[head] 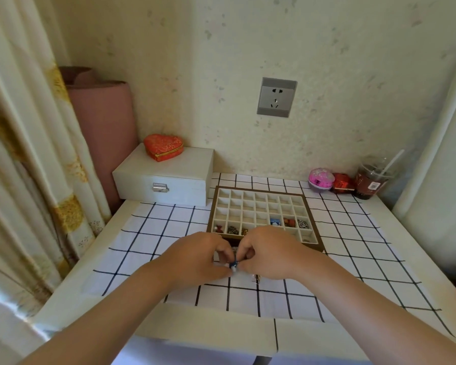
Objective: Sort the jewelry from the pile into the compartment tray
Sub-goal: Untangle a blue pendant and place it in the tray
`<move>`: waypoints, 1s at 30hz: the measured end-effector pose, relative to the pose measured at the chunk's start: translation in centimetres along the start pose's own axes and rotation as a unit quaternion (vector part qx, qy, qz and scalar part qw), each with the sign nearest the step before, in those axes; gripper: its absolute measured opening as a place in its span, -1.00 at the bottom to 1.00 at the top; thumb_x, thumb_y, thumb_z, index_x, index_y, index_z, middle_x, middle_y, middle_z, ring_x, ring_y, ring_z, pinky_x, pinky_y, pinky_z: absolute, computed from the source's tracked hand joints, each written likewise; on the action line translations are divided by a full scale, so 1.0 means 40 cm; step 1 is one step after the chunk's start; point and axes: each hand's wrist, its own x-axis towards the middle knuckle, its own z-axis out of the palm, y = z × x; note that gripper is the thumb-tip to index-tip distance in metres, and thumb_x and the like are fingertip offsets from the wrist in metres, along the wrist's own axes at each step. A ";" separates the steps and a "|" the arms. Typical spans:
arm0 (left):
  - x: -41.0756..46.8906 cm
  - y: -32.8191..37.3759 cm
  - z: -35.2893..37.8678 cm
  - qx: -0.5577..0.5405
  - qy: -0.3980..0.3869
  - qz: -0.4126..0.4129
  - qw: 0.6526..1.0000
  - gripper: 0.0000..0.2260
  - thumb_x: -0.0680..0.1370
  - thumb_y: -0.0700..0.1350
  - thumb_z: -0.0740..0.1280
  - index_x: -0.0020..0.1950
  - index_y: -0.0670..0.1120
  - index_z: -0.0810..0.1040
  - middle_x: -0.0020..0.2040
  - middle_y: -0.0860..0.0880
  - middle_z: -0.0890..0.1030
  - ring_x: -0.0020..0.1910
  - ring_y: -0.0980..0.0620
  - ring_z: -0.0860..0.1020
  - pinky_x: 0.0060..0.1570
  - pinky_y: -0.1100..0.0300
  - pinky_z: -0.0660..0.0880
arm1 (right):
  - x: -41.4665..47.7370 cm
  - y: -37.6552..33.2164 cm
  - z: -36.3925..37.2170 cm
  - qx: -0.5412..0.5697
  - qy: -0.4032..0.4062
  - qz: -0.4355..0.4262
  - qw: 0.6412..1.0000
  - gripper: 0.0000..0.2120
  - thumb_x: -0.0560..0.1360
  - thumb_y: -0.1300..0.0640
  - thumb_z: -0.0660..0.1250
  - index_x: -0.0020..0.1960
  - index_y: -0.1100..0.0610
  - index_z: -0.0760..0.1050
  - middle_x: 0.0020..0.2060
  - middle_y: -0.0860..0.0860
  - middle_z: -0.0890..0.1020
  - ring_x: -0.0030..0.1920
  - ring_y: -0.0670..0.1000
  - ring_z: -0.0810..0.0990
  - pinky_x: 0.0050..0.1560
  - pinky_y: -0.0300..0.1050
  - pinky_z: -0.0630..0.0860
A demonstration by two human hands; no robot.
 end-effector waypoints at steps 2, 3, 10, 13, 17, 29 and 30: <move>0.004 0.004 -0.007 -0.062 0.025 0.000 0.998 -0.88 0.44 0.08 0.50 -0.06 0.18 0.63 -0.12 0.22 0.59 -0.13 0.25 0.52 -0.19 0.36 0.45 | 0.002 0.006 -0.011 0.111 0.004 0.032 0.993 -0.92 0.45 0.06 0.45 -0.09 -0.08 0.71 -0.26 -0.20 0.64 -0.21 -0.13 0.64 -0.17 -0.15 0.61; 0.007 0.006 -0.010 -0.099 0.039 0.000 0.994 -0.87 0.43 0.06 0.52 -0.08 0.16 0.63 -0.13 0.19 0.60 -0.13 0.21 0.53 -0.17 0.34 0.48 | 0.002 0.009 -0.017 0.154 0.014 0.042 0.987 -0.92 0.45 0.09 0.45 -0.12 -0.08 0.71 -0.28 -0.20 0.65 -0.25 -0.17 0.63 -0.22 -0.23 0.57; 0.053 0.029 -0.032 -0.290 0.109 -0.061 0.949 -0.89 0.47 -0.16 0.50 -0.07 0.02 0.64 -0.20 0.03 0.68 -0.20 0.12 0.64 -0.11 0.19 0.58 | -0.005 0.032 -0.061 0.385 0.037 0.093 0.917 -0.90 0.52 0.09 0.43 0.02 0.05 0.68 -0.12 0.02 0.73 -0.32 -0.04 0.62 -0.45 -0.22 0.34; 0.087 0.046 -0.043 -0.317 0.146 -0.080 0.934 -0.96 0.51 -0.17 0.45 -0.08 -0.03 0.65 -0.27 0.05 0.64 -0.30 0.19 0.56 -0.23 0.27 0.50 | 0.001 0.036 -0.077 0.402 0.049 0.087 0.910 -0.89 0.53 0.15 0.42 0.04 0.08 0.67 -0.12 -0.01 0.74 -0.30 -0.02 0.65 -0.41 -0.18 0.38; 0.137 0.065 -0.064 -0.312 0.180 -0.057 0.931 -0.94 0.53 -0.18 0.43 -0.09 -0.02 0.64 -0.24 0.02 0.64 -0.29 0.15 0.55 -0.22 0.24 0.50 | 0.011 0.050 -0.104 0.400 0.054 0.085 0.911 -0.86 0.51 0.20 0.43 0.06 0.12 0.65 -0.11 0.03 0.75 -0.26 0.00 0.68 -0.40 -0.18 0.44; 0.276 0.113 -0.090 -0.346 0.123 -0.084 0.926 -0.91 0.55 -0.06 0.43 0.04 0.01 0.65 -0.10 0.03 0.69 -0.16 0.17 0.65 -0.12 0.27 0.58 | 0.038 0.154 -0.187 0.490 0.131 0.140 0.850 -0.74 0.46 0.23 0.51 0.14 0.15 0.63 -0.10 0.05 0.75 -0.21 0.07 0.73 -0.40 -0.19 0.50; 0.281 0.115 -0.091 -0.342 0.123 -0.081 0.928 -0.94 0.55 -0.11 0.43 0.00 -0.03 0.66 -0.15 0.02 0.68 -0.22 0.18 0.64 -0.20 0.33 0.55 | 0.040 0.160 -0.188 0.483 0.138 0.146 0.853 -0.74 0.46 0.24 0.51 0.13 0.16 0.63 -0.09 0.06 0.75 -0.20 0.07 0.73 -0.38 -0.18 0.51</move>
